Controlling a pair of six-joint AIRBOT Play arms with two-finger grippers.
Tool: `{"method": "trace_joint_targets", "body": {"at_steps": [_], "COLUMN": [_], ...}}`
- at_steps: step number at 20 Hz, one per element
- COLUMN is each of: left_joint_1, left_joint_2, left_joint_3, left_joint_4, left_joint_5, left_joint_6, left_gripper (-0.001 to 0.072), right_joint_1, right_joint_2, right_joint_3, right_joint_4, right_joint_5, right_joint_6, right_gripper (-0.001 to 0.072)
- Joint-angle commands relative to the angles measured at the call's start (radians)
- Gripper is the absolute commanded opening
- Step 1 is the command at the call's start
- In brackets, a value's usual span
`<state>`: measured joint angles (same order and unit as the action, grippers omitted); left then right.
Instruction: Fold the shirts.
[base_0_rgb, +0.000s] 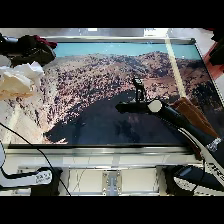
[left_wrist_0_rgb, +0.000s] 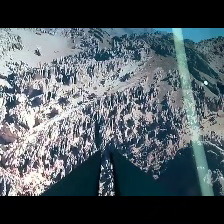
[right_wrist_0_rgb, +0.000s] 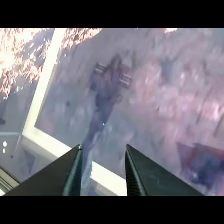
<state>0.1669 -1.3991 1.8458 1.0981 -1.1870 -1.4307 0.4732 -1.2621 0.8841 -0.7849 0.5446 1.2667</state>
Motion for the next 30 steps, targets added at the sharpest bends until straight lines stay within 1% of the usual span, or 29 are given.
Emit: {"method": "trace_joint_targets", "body": {"at_steps": [1,2,3,4,5,6,7,8,9,10,12,14,18,19,20,21,22,24,25,26,27,29,30], "left_joint_1": [0.000,0.000,0.001,0.004,0.013,0.032,0.064,0.098,0.129,0.150,0.191,0.228,0.257,0.257,0.257,0.257,0.256,0.256,0.256,0.255,0.254,0.246,0.235], "left_joint_2": [0.000,-0.004,-0.015,-0.034,-0.064,-0.101,-0.152,-0.208,-0.273,-0.332,-0.438,-0.521,-0.637,-0.653,-0.659,-0.658,-0.658,-0.651,-0.640,-0.624,-0.601,-0.520,-0.478], "left_joint_3": [0.001,0.001,0.001,0.001,0.001,0.001,0.001,0.001,0.002,0.001,0.002,0.002,0.002,0.002,0.002,0.006,0.027,0.093,0.137,0.181,0.210,0.215,0.215], "left_joint_4": [0.082,0.196,0.365,0.554,0.731,0.822,0.839,0.809,0.779,0.777,0.786,0.783,0.780,0.778,0.759,0.736,0.710,0.638,0.564,0.447,0.312,-0.073,-0.256], "left_joint_5": [0.126,0.210,0.294,0.341,0.360,0.358,0.342,0.314,0.273,0.243,0.229,0.248,0.325,0.348,0.375,0.399,0.398,0.341,0.293,0.252,0.208,0.138,0.077], "left_joint_6": [0.075,0.072,0.019,-0.079,-0.152,-0.174,-0.174,-0.178,-0.179,-0.178,-0.190,-0.277,-0.282,-0.278,-0.278,-0.274,-0.269,-0.266,-0.261,-0.221,-0.150,0.029,0.141], "left_gripper": [0.0649,0.0688,0.0658,0.0546,0.0485,0.0485,0.0486,0.0493,0.0575,0.0626,0.0650,0.0650,0.0647,0.0582,0.0224,0.0011,0.0014,0.0013,0.0013,0.0013,0.0013,0.0013,0.0013], "right_joint_1": [-0.001,-0.002,-0.002,-0.002,-0.002,-0.002,-0.002,-0.002,-0.002,-0.002,-0.002,-0.002,-0.002,-0.002,-0.002,-0.002,-0.002,-0.002,-0.002,-0.002,-0.009,-0.052,-0.089], "right_joint_2": [-0.001,-0.001,-0.001,-0.001,-0.001,-0.001,-0.001,-0.001,-0.001,-0.001,-0.001,-0.001,-0.001,-0.001,-0.001,-0.001,-0.001,-0.001,0.000,0.000,0.003,0.021,0.039], "right_joint_3": [0.000,0.000,0.000,0.000,0.000,0.000,0.000,0.000,0.000,0.000,0.000,0.000,0.000,0.000,0.000,0.000,0.000,0.000,0.001,0.004,0.013,0.052,0.079], "right_joint_4": [-0.016,-0.016,-0.016,-0.017,-0.016,-0.016,-0.016,-0.015,-0.016,-0.016,-0.016,-0.015,-0.015,-0.015,-0.014,-0.013,-0.010,-0.006,-0.006,-0.005,-0.007,-0.045,-0.067], "right_joint_5": [-0.046,-0.057,-0.063,-0.067,-0.068,-0.069,-0.072,-0.077,-0.081,-0.083,-0.083,-0.083,-0.104,-0.114,-0.125,-0.139,-0.157,-0.210,-0.240,-0.262,-0.280,-0.250,-0.216], "right_joint_6": [0.002,0.002,0.001,0.001,0.001,0.001,0.002,0.002,0.011,0.032,0.067,0.111,0.167,0.183,0.198,0.220,0.241,0.261,0.261,0.260,0.259,0.258,0.258], "right_gripper": [0.0322,0.0355,0.0362,0.0411,0.0432,0.0470,0.0530,0.0582,0.0618,0.0618,0.0618,0.0617,0.0616,0.0615,0.0613,0.0610,0.0607,0.0606,0.0606,0.0605,0.0603,0.0603,0.0604]}}
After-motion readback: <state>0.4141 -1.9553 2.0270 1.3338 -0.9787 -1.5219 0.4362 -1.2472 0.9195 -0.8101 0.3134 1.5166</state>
